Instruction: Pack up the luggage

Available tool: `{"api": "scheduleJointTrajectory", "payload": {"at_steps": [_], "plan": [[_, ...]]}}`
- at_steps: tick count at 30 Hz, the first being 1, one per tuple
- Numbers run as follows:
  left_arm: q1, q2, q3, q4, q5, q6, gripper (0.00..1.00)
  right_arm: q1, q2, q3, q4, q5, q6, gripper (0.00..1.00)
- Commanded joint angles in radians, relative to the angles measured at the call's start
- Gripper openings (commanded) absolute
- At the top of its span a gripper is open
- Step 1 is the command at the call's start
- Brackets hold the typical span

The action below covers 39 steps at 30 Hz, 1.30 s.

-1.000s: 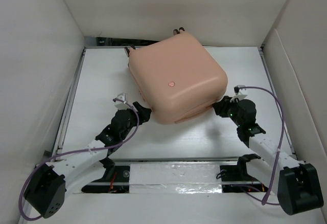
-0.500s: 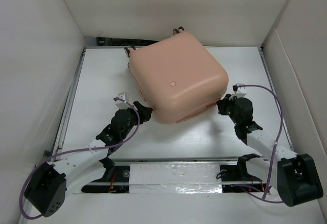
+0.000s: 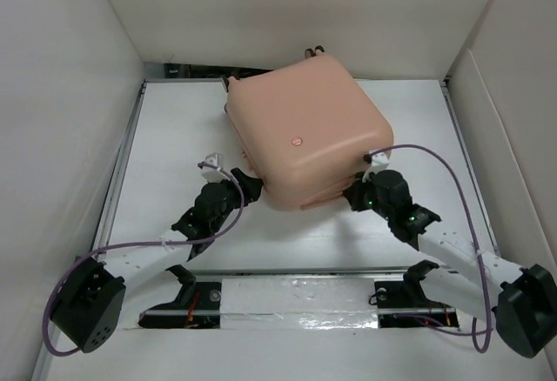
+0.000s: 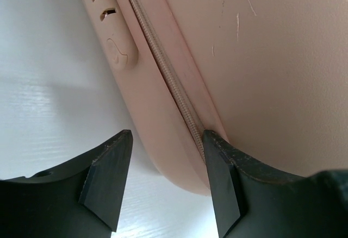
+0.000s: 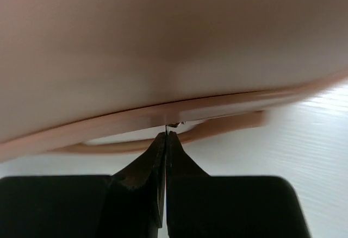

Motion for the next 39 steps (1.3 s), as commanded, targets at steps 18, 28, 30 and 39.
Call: {"api": "scheduleJointTrajectory", "payload": {"at_steps": [18,28,30,39], "plan": [[-0.084,0.210,0.155,0.325,0.112,-0.067,0.51,0.668,0.525,0.336,0.564,-0.141,0.142,0.00],[0.150,0.153,0.349,0.059,0.004,-0.018,0.87,0.645,0.136,0.053,0.417,0.012,0.147,0.00],[0.207,0.197,0.433,0.019,0.026,-0.006,0.90,0.645,0.084,0.016,0.380,0.007,0.158,0.00],[0.329,0.837,1.299,-0.442,0.233,0.123,0.92,0.624,-0.079,-0.061,0.236,-0.024,0.150,0.00]]}}
